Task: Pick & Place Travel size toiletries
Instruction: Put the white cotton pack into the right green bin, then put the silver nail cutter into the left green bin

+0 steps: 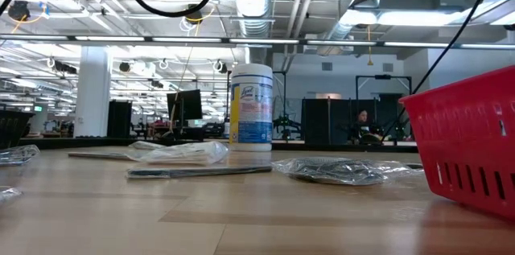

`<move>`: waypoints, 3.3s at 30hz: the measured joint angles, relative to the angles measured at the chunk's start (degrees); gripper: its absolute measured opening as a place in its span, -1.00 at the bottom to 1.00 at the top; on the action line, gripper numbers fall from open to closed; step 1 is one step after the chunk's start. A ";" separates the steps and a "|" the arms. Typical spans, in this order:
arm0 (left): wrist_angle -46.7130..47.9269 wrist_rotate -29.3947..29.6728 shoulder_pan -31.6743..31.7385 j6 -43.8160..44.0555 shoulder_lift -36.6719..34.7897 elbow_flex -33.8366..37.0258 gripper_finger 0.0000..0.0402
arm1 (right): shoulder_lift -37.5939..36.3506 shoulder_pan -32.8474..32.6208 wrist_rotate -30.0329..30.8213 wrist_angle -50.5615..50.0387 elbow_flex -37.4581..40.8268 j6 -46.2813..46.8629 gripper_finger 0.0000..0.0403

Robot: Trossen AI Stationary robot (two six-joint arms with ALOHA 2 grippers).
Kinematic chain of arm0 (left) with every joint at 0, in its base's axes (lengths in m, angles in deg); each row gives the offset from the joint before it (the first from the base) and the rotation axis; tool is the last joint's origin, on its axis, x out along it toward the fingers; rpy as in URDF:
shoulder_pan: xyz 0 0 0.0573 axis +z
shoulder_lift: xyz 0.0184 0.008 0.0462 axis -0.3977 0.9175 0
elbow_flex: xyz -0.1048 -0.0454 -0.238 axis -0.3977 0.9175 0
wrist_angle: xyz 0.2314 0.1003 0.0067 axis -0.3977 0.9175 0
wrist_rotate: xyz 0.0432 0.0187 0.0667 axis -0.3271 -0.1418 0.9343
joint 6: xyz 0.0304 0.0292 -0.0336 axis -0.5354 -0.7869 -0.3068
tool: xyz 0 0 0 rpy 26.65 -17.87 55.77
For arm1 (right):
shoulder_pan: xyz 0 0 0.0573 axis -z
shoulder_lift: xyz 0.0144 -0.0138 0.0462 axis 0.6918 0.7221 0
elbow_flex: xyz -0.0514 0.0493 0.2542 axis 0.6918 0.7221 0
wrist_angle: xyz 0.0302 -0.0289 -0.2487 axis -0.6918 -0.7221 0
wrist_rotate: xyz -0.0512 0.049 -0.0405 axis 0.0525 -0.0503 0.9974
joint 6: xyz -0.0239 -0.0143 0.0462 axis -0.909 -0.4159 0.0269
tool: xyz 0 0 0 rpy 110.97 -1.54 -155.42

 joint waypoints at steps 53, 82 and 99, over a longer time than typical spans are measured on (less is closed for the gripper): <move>-0.09 0.28 0.02 0.20 0.00 0.02 -0.19 | -3.81 -1.80 4.06 -25.72 -10.45 -8.08 -0.34; 0.00 -15.96 11.45 -1.83 0.00 0.02 -0.19 | -22.58 19.85 22.93 -17.97 -10.40 -20.32 -0.68; 27.68 -43.57 31.76 -11.20 -12.43 0.07 -0.19 | -24.57 44.83 21.48 -8.53 -10.40 -42.09 -0.68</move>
